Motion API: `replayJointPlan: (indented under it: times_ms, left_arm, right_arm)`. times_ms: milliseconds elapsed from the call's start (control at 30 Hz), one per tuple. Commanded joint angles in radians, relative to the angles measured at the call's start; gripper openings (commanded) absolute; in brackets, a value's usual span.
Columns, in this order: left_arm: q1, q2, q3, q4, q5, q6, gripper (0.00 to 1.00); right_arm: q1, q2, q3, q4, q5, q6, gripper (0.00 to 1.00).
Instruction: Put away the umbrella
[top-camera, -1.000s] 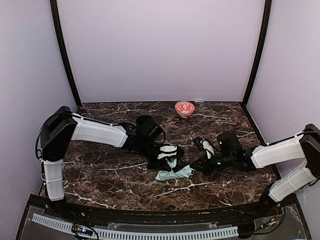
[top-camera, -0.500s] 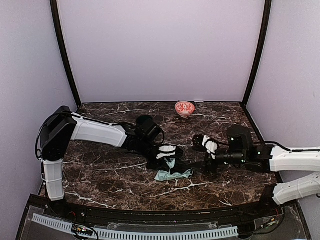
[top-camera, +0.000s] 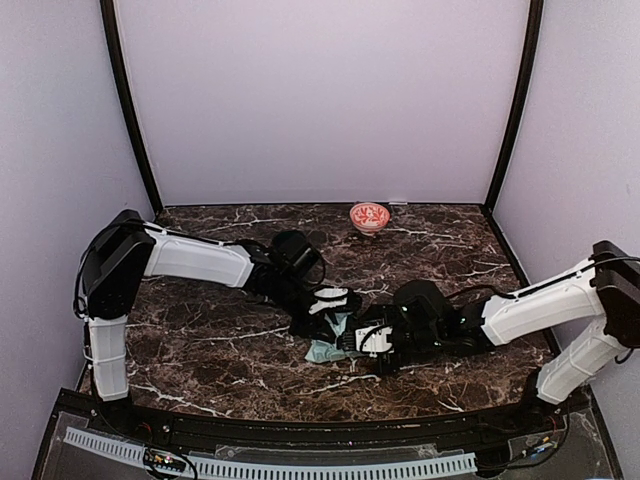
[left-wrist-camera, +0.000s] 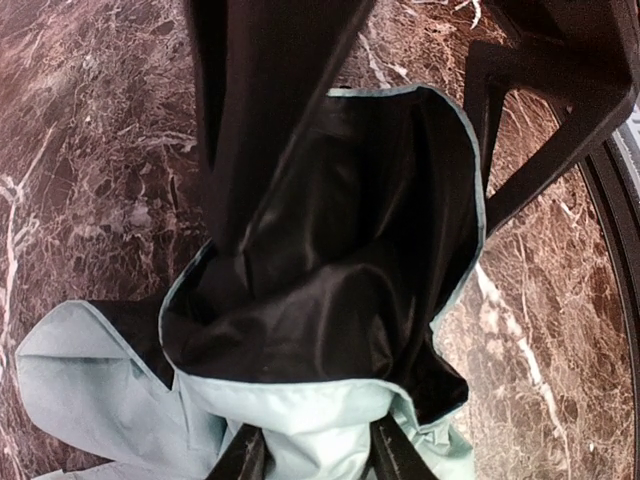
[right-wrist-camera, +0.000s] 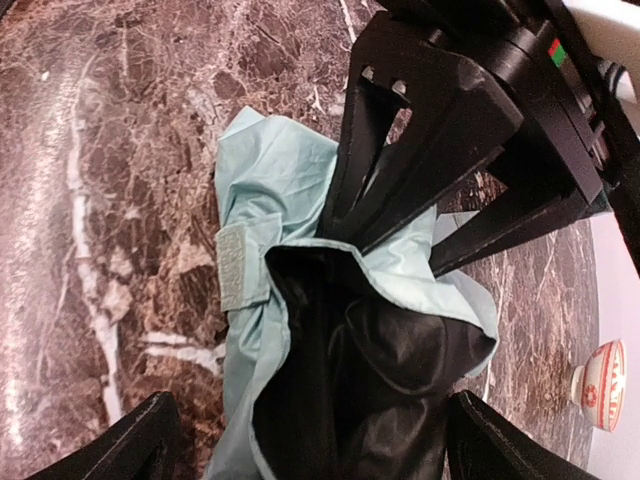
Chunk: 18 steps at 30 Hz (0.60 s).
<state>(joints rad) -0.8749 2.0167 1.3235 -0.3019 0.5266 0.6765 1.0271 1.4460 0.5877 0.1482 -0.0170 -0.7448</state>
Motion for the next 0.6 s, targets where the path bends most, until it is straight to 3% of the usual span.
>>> replayJointPlan:
  times_ms: [0,167,267,333,433,567]
  left_arm:
    - [0.006,0.112,-0.054,-0.319,-0.047,0.009,0.3]
    - [0.011,0.122,-0.041,-0.335,-0.019,0.02,0.29]
    - [0.014,0.124,-0.031,-0.338,-0.013,0.027,0.29]
    - [0.021,0.122,-0.01,-0.335,-0.014,0.013,0.32]
    - [0.05,0.099,0.009,-0.258,-0.039,-0.063,0.45]
    - [0.099,-0.053,-0.126,0.085,-0.177,-0.21,0.56]
  right_arm:
    - [0.013,0.094,0.046,0.131,0.062,-0.08,0.91]
    - [0.013,0.208,0.097,0.092,0.115,-0.079,0.74]
    - [0.014,0.211,0.1,0.075,0.094,-0.067,0.4]
    - [0.017,0.2,0.113,0.025,0.066,-0.043,0.27]
    - [0.019,0.194,0.146,-0.084,0.038,0.025,0.2]
    - [0.018,0.209,0.163,-0.203,-0.053,0.112,0.16]
